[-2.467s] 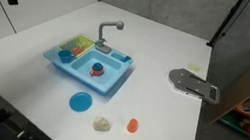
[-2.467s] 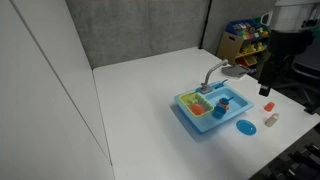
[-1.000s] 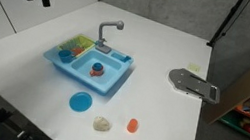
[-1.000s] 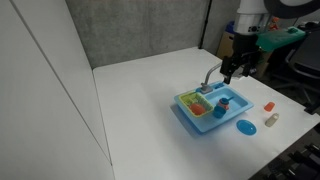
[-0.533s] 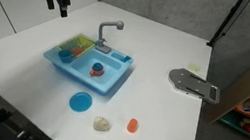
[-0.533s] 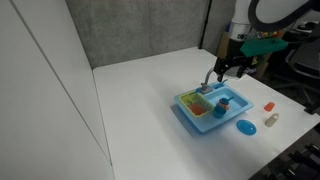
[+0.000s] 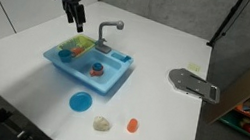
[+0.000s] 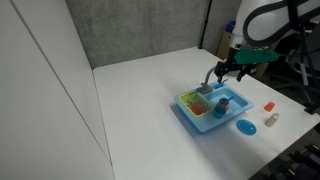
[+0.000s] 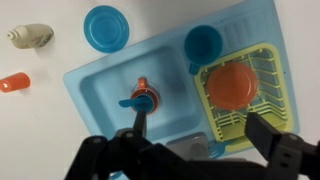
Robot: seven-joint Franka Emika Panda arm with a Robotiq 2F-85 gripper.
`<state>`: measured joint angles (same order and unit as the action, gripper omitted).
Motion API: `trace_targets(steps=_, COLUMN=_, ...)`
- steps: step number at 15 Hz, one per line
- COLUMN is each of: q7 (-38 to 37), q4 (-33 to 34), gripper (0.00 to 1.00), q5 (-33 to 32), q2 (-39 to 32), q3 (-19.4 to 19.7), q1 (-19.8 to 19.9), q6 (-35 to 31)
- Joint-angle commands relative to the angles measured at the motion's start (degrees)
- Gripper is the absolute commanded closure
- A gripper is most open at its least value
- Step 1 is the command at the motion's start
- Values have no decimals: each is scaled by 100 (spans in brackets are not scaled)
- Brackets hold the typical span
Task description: Move the toy knife from the blue cup to the blue mug
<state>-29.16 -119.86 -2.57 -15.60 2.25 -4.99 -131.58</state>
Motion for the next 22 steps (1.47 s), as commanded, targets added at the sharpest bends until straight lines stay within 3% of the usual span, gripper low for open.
trace_targets(steps=1, q7=-329, q4=128, gripper=0, q5=-115, q2=-319, q3=228, q1=45, q6=-190)
trace_targets(steps=6, q7=-491, q4=135, gripper=0, q5=-2, q2=-712, q3=569, q1=163, q6=-361)
trace_targets(steps=11, q7=-390, q4=153, gripper=0, q5=320, q2=-990, q3=639, q1=363, q6=-523)
trace_targets(steps=17, q7=-338, q4=28, gripper=0, q5=163, q2=-966, q3=680, q1=270, q6=-508)
trace_targets(steps=22, q7=-601, q4=-33, gripper=0, q5=92, q2=-1178, q3=839, q1=211, q6=-920)
